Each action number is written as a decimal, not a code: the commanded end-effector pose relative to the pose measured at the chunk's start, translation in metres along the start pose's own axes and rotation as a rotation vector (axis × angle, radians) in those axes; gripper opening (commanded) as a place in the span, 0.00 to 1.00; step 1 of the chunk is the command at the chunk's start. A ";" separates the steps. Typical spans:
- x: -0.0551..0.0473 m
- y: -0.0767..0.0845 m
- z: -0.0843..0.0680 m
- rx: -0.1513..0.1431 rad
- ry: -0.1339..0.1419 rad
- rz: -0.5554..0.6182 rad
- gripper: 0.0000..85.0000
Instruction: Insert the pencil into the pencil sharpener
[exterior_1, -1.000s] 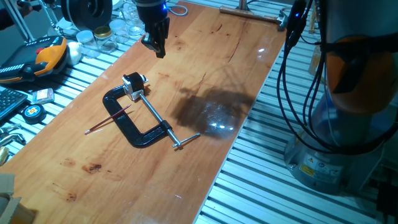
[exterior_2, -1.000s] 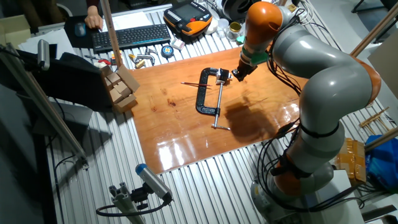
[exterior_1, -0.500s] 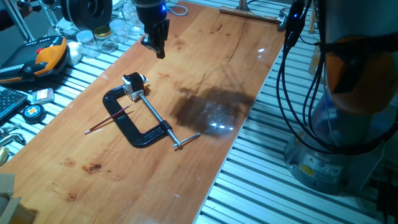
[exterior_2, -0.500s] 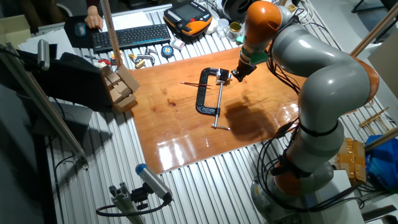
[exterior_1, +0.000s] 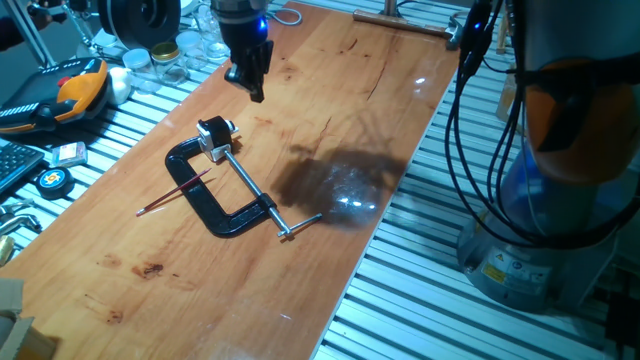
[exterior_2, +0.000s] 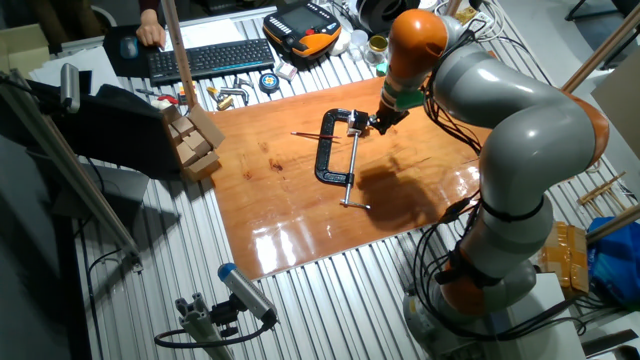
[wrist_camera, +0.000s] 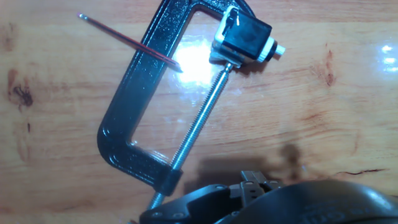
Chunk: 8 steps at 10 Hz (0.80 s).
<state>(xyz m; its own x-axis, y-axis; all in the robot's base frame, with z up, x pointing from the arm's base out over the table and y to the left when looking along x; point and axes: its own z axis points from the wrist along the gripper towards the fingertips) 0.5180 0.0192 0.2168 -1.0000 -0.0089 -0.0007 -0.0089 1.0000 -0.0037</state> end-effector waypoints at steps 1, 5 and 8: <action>-0.001 0.002 0.004 -0.002 -0.003 0.004 0.00; -0.008 0.015 0.015 0.001 -0.010 0.051 0.00; -0.012 0.022 0.019 -0.001 -0.010 0.085 0.00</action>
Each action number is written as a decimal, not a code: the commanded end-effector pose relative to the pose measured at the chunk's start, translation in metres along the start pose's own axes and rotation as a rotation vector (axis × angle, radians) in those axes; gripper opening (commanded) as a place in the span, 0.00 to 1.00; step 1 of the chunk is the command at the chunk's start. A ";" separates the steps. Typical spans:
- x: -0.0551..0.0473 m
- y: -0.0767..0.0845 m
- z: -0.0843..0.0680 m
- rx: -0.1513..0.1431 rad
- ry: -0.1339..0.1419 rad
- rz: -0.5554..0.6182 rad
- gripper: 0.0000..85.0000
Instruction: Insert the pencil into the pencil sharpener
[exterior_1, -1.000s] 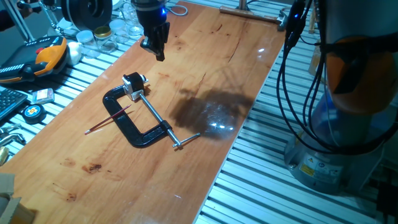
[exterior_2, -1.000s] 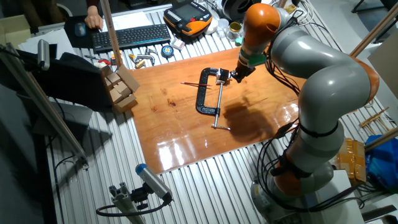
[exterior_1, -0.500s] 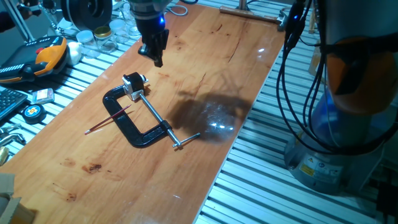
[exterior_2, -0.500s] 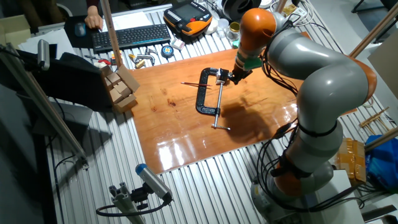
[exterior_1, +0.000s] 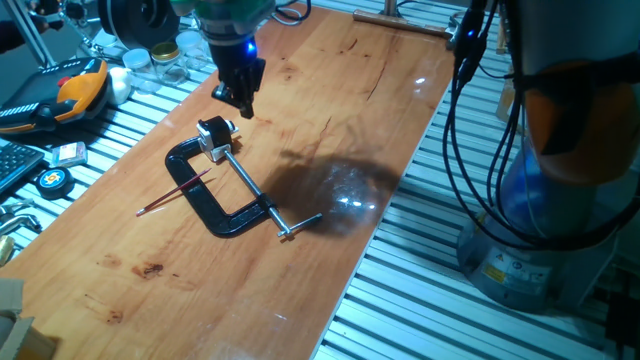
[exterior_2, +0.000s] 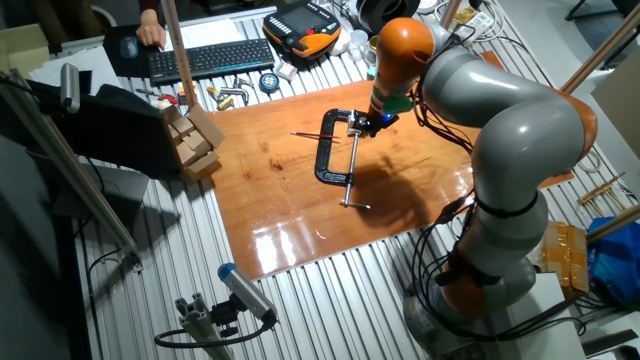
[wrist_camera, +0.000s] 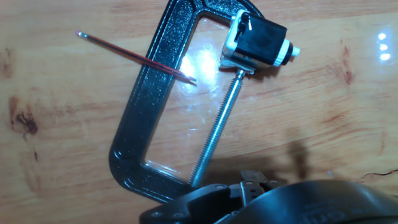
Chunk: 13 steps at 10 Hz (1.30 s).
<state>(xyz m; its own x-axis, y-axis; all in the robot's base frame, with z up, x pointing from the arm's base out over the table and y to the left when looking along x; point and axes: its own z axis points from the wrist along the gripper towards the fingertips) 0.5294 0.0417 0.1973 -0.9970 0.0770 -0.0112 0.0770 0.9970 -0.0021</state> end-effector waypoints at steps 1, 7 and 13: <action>0.000 0.003 0.001 0.003 0.000 0.008 0.00; -0.002 0.024 0.009 0.030 -0.007 0.074 0.00; -0.004 0.027 0.011 -0.024 0.017 0.087 0.00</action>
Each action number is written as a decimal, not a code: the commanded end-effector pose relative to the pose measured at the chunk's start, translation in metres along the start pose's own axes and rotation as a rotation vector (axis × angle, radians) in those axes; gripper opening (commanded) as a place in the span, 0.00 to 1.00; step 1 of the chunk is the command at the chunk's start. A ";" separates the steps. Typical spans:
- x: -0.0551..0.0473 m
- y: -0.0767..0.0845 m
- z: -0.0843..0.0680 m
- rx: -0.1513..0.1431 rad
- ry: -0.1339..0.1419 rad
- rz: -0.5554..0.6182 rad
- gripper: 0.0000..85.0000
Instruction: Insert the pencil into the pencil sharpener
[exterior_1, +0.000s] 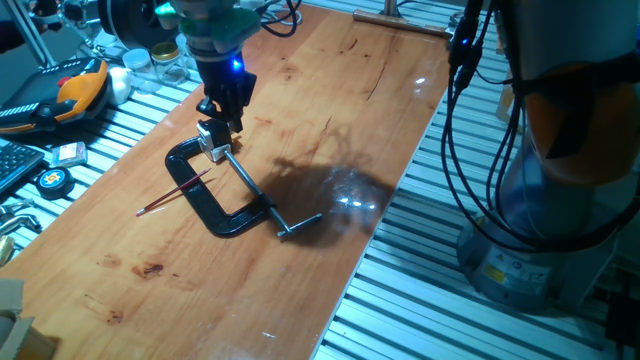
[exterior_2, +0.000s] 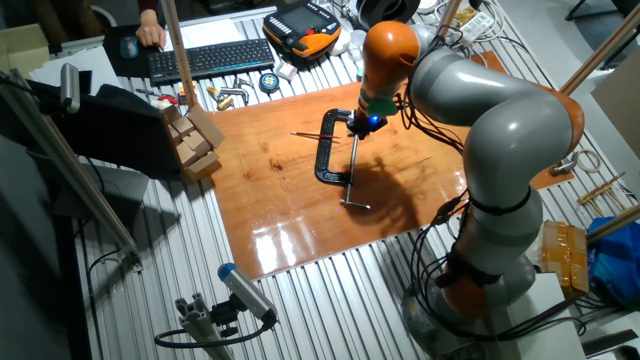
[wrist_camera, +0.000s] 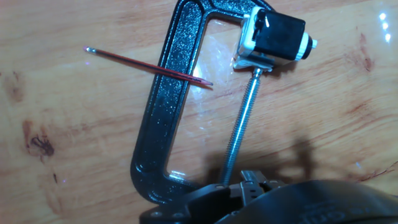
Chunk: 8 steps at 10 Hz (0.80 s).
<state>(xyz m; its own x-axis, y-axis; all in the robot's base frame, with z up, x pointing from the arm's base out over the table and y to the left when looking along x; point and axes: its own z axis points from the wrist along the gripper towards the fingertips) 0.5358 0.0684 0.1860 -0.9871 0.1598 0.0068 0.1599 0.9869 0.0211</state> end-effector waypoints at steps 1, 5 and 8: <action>0.000 0.000 0.000 0.000 0.006 -0.011 0.00; 0.000 0.000 0.000 0.016 -0.011 -0.006 0.00; 0.000 0.000 0.000 -0.003 -0.008 0.069 0.00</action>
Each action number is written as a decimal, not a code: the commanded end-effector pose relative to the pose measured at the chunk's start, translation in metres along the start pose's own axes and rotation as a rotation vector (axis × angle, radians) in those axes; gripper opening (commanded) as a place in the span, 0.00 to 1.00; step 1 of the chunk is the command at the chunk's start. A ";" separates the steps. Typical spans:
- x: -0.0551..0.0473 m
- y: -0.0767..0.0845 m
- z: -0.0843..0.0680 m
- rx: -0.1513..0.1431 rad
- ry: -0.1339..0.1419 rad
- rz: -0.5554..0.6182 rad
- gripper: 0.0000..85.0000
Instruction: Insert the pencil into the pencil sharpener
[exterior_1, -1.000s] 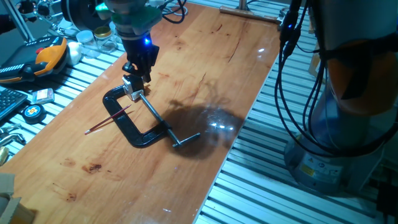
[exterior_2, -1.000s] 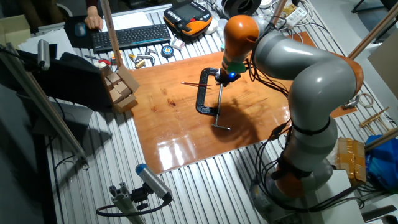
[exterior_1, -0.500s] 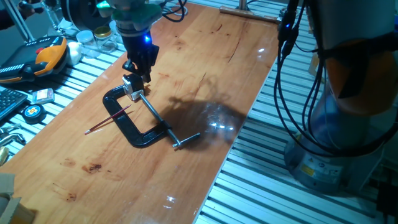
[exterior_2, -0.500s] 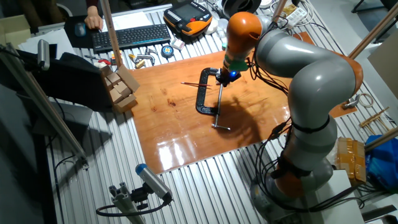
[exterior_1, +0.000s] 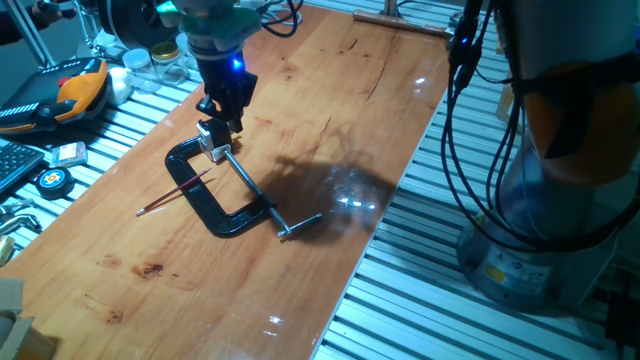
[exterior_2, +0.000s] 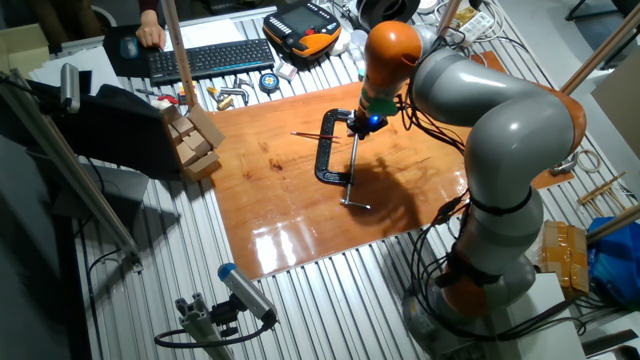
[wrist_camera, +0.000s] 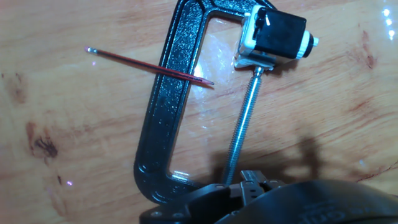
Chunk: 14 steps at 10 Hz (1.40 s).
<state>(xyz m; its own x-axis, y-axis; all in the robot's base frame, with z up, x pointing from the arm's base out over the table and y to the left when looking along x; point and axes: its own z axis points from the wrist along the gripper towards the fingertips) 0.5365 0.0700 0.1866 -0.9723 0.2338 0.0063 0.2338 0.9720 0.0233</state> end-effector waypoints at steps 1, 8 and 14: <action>-0.001 0.005 -0.001 0.002 0.014 0.016 0.00; -0.013 0.049 0.017 0.019 0.008 0.218 0.00; -0.020 0.065 0.039 0.014 -0.015 0.259 0.00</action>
<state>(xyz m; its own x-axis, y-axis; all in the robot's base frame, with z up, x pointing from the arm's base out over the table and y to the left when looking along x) 0.5721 0.1302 0.1476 -0.8785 0.4778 -0.0049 0.4777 0.8785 0.0095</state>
